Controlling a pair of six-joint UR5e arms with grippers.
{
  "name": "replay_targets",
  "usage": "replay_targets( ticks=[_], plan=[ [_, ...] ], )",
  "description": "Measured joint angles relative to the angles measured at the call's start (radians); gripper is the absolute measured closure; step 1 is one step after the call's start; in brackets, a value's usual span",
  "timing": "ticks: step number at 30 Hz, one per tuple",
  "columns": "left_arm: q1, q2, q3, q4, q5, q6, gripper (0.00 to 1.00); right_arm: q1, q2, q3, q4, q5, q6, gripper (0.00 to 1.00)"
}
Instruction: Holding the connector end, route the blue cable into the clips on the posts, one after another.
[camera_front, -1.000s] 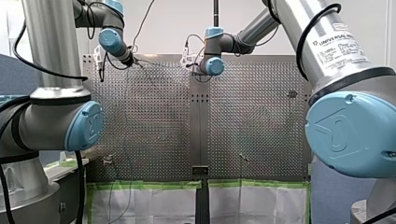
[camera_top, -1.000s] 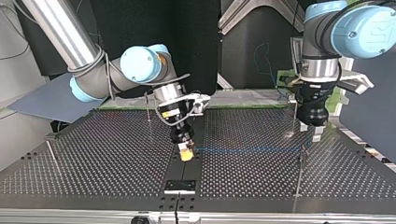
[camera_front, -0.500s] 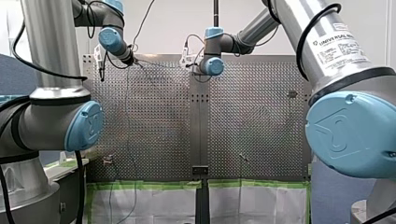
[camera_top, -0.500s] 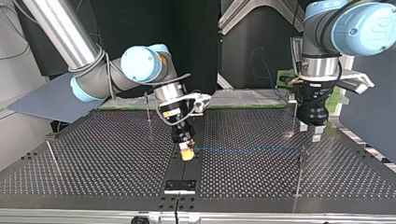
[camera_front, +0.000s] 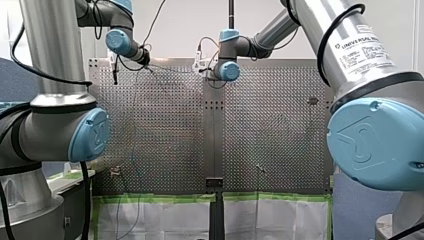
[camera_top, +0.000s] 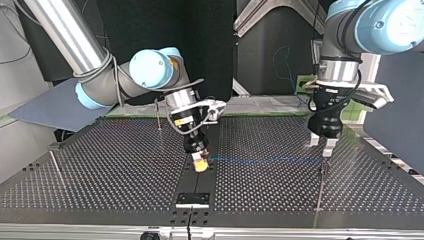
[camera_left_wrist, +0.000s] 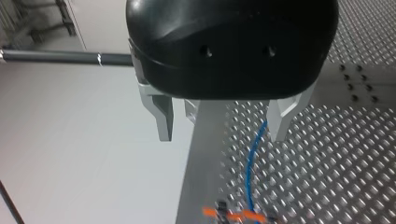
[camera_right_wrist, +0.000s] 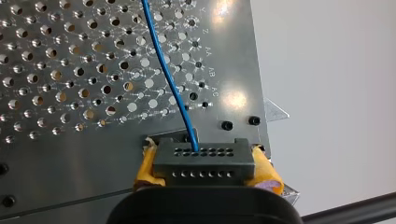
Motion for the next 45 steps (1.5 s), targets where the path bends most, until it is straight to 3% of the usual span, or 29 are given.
replay_targets(
  ticks=[7, 11, 21, 29, 40, 45],
  plan=[
    [-0.018, -0.012, 0.015, 0.018, 0.06, -0.007, 0.0, -0.004, 0.001, 0.0, 0.0, 0.0, 0.0, 1.0],
    [-0.042, -0.036, 0.048, 0.013, 0.062, -0.006, 0.0, -0.004, 0.001, 0.0, -0.002, 0.0, 0.002, 1.0],
    [-0.131, -0.116, 0.099, -0.013, -0.019, 0.041, 0.0, -0.006, 0.002, 0.0, -0.003, 0.0, 0.003, 1.0],
    [-0.199, -0.093, 0.1, 0.019, -0.088, 0.041, 0.0, -0.01, 0.003, 0.0, -0.002, -0.001, 0.002, 1.0],
    [-0.208, -0.111, 0.1, 0.021, -0.177, 0.044, 0.0, -0.017, 0.005, 0.0, -0.001, -0.001, 0.002, 1.0],
    [-0.208, -0.115, 0.1, 0.022, -0.189, 0.046, 0.0, -0.026, 0.005, 0.0, -0.001, -0.002, 0.003, 1.0]
  ],
)
